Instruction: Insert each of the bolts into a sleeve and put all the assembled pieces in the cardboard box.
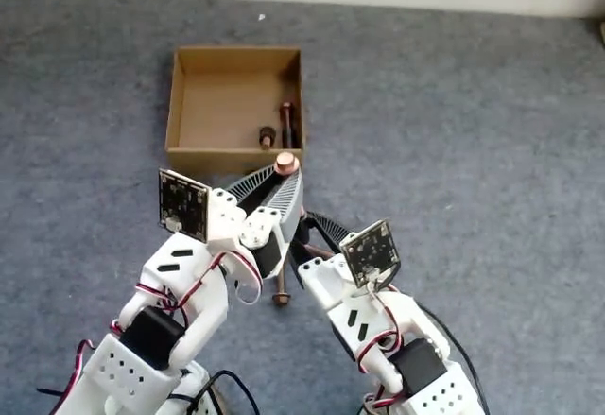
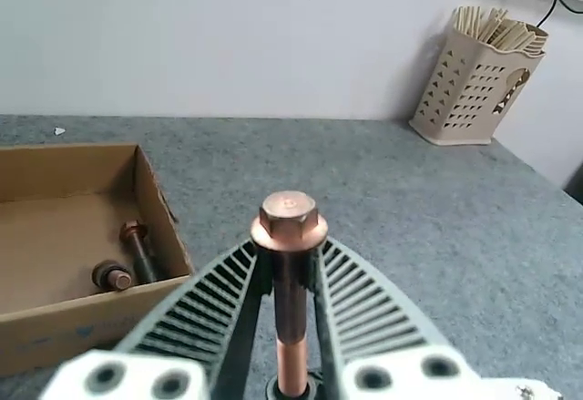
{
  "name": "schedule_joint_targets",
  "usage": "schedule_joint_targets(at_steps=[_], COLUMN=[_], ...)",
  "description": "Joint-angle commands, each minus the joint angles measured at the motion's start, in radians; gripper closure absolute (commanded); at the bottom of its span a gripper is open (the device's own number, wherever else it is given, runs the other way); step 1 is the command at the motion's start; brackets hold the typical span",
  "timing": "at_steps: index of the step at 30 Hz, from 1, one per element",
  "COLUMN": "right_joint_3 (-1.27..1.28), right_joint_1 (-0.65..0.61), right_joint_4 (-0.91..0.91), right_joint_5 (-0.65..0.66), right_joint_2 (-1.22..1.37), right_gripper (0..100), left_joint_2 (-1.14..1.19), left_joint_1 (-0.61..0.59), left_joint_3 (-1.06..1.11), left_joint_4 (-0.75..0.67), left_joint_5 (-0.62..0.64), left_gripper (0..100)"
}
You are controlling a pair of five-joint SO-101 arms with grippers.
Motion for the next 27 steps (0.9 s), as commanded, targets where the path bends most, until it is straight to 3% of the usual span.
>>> schedule_joint_targets(at_steps=[1,4,8,12,18,23,27], right_joint_3=[0.051,0.051,0.051,0.051,0.058,0.059,0.059], right_joint_1=[0.001,0.033,0.051,0.051,0.061,0.104,0.111], right_joint_4=[-0.015,-0.015,-0.015,-0.015,-0.015,-0.015,-0.015], right_joint_5=[0.009,0.009,0.009,0.009,0.008,0.002,0.002], right_joint_2=[-0.024,-0.024,-0.024,-0.024,-0.024,-0.024,-0.024], right_gripper=[99.4,99.4,99.4,99.4,99.4,99.4,99.4], left_joint_2=[-0.013,-0.013,-0.013,-0.013,-0.013,-0.013,-0.013], left_joint_1=[0.018,0.022,0.025,0.079,0.119,0.119,0.117], left_joint_3=[0.018,0.033,0.041,0.038,0.035,0.016,-0.064], left_joint_4=[-0.029,-0.028,-0.014,0.078,0.201,0.232,0.353], left_joint_5=[-0.005,-0.080,-0.091,-0.098,-0.210,-0.221,-0.331], left_gripper=[99,99,99,99,88,87,87])
